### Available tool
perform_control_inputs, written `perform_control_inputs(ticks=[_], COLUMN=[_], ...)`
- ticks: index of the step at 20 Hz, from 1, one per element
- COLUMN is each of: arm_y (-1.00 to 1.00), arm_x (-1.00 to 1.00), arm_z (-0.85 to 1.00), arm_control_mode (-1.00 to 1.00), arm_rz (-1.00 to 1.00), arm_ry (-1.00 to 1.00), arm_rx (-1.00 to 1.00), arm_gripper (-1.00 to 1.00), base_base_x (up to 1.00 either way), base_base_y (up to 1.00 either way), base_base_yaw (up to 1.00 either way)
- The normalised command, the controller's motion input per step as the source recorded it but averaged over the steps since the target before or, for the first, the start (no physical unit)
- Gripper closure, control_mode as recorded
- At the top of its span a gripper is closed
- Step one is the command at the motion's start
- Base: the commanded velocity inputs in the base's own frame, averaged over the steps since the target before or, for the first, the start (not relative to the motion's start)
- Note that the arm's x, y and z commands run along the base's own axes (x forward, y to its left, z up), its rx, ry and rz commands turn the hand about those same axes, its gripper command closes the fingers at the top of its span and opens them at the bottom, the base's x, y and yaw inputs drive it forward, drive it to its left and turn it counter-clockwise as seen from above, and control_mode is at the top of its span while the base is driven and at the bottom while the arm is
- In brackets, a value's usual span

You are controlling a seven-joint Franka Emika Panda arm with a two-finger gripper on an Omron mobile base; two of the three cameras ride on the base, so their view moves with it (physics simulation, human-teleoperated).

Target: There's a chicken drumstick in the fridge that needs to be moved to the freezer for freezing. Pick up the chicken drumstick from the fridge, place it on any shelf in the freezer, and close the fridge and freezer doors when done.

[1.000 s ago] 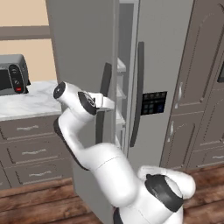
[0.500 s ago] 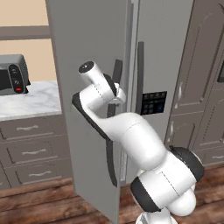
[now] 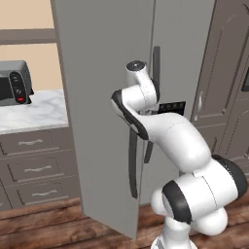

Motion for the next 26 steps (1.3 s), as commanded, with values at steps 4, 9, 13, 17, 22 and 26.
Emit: perform_control_inputs(ticks=[4,9,13,17,22,26], arm_y=[-0.31,-0.19,-0.13,-0.14,-0.15,-0.04], arm_x=[0.38,0.46,0.54,0.47,0.49,0.46], arm_z=[-0.01,0.00,0.00,0.00,-0.01,-0.01], arm_control_mode=[-1.00,-1.00,-1.00,-1.00,-1.00,-1.00], arm_rz=[0.11,0.12,0.10,0.04,0.04,0.06], arm_ry=[0.00,0.00,0.00,0.00,0.00,0.00], arm_rx=[0.00,0.00,0.00,0.00,0.00,0.00], arm_gripper=[-1.00,-1.00,-1.00,-1.00,-1.00,-1.00], base_base_x=[0.00,0.00,0.00,0.00,0.00,0.00], base_base_y=[0.00,0.00,0.00,0.00,0.00,0.00], base_base_yaw=[0.00,0.00,0.00,0.00,0.00,0.00])
